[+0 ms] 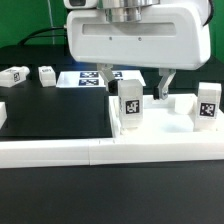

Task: Assemble square table

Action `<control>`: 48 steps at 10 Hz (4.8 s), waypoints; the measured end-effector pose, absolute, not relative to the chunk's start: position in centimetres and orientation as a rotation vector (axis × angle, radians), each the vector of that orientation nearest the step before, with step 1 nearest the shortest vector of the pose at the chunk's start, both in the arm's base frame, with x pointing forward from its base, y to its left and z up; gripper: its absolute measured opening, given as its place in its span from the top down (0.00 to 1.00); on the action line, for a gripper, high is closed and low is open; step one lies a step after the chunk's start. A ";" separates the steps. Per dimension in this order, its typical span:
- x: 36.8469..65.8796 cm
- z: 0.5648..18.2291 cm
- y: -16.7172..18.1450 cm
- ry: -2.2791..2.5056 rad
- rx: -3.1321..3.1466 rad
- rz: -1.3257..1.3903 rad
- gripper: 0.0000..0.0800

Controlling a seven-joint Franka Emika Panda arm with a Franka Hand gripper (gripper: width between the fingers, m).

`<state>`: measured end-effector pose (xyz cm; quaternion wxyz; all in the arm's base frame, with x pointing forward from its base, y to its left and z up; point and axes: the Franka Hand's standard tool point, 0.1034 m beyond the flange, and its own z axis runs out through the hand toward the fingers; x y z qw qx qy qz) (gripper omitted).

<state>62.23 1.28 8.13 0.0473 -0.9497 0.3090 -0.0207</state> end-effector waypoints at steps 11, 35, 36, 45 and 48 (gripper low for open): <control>62.6 8.2 0.3 0.343 -3.064 -0.123 0.64; 62.4 8.2 1.6 0.363 -3.083 -0.104 0.19; 62.4 8.1 1.8 0.369 -3.081 -0.117 0.19; 62.3 7.7 0.5 1.355 -2.746 -0.078 0.63; 62.2 7.6 1.5 1.997 -2.242 0.017 0.63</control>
Offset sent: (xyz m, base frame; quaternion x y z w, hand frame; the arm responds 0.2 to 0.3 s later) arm 0.0136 -0.0015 0.0019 0.0116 0.0250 -0.4138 0.9100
